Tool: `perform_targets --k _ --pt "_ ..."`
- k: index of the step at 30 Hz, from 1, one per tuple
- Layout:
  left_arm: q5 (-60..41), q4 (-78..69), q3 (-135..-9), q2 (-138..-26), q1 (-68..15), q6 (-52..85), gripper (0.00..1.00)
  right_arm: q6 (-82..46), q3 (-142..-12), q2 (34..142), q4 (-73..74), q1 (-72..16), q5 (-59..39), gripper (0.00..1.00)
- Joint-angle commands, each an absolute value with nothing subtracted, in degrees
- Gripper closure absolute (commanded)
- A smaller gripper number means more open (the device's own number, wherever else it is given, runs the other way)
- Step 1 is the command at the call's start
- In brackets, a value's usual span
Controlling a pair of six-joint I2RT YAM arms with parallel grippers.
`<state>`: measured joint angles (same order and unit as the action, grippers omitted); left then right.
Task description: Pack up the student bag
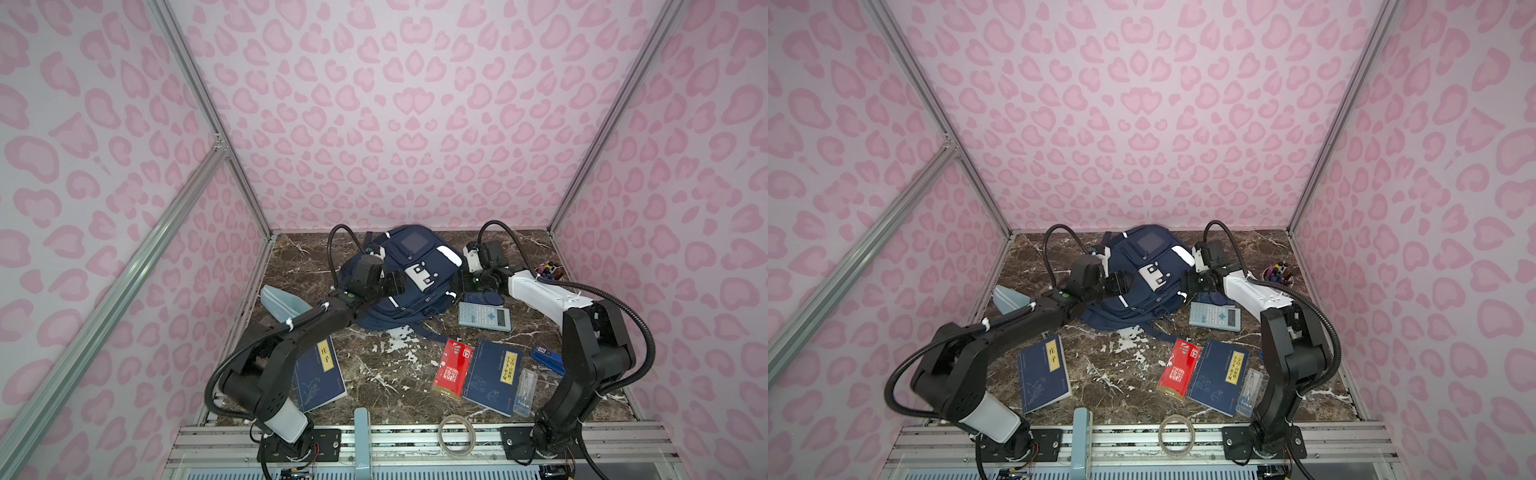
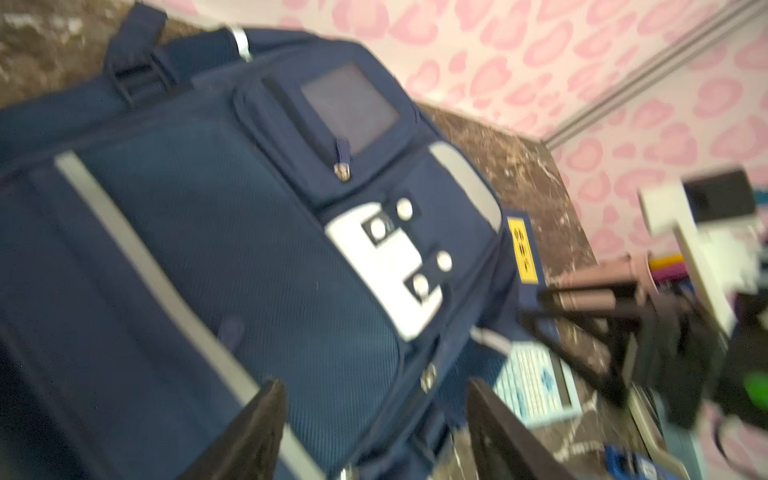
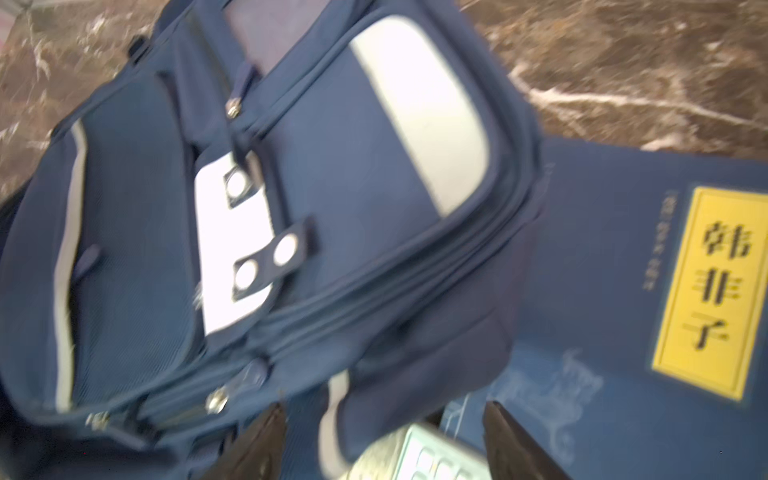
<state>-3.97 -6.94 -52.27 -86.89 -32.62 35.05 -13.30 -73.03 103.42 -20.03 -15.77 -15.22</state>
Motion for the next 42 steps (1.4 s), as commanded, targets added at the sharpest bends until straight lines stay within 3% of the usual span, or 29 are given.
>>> perform_targets --k 1,6,8,14,19,22,26,27,29,30,33,36,42 --pt "-5.2 -10.5 -42.3 -79.9 -34.7 39.8 0.29 -14.1 -78.3 108.4 -22.6 -14.9 -14.8 0.23" --pt "-0.8 -16.7 -29.1 -74.9 -37.3 44.2 0.3 -14.9 -84.6 115.7 -28.0 -14.5 -14.0 0.31" --pt "-0.4 -18.7 -26.9 -76.4 -35.9 44.2 0.32 -14.9 -82.9 115.9 -27.3 -15.4 -15.7 0.4" --pt "-0.1 -20.0 -28.8 -80.8 -31.9 41.2 0.41 -14.2 -75.8 111.1 -26.2 -18.4 -16.5 0.64" --pt "-2.3 -20.6 -30.4 -82.6 -27.5 39.4 0.48 -13.4 -71.1 106.9 -26.5 -21.2 -17.4 0.74" --pt "-2.1 -18.7 -31.3 -81.1 -26.4 38.3 0.48 -13.1 -68.2 102.3 -27.1 -23.5 -13.6 0.67" --pt "-2.2 -14.8 -31.4 -75.4 -26.3 37.5 0.42 -10.4 -66.0 93.8 -27.0 -24.5 -8.6 0.44" --pt "-2.3 -14.0 -31.0 -73.0 -26.3 37.5 0.35 -7.9 -65.4 91.3 -26.0 -25.0 -7.1 0.39" --pt "-2.8 -12.3 -29.7 -68.3 -26.3 38.0 0.08 0.0 -62.0 85.3 -20.4 -25.9 -5.0 0.31" --pt "-3.3 -11.3 -29.0 -65.7 -26.3 38.5 0.01 4.7 -58.2 81.8 -14.4 -26.0 -4.4 0.28" --pt "-5.7 -10.4 -24.8 -57.3 -26.7 41.2 0.02 13.4 -45.8 74.3 5.0 -26.0 -5.5 0.11" --pt "-8.0 -12.6 -20.3 -50.9 -28.2 44.2 0.01 23.8 -43.7 73.8 8.7 -27.6 -13.8 0.1" --pt "-9.5 -14.4 -16.2 -48.6 -29.8 45.1 0.2 35.4 -54.1 85.6 -7.3 -35.6 -15.8 0.18"
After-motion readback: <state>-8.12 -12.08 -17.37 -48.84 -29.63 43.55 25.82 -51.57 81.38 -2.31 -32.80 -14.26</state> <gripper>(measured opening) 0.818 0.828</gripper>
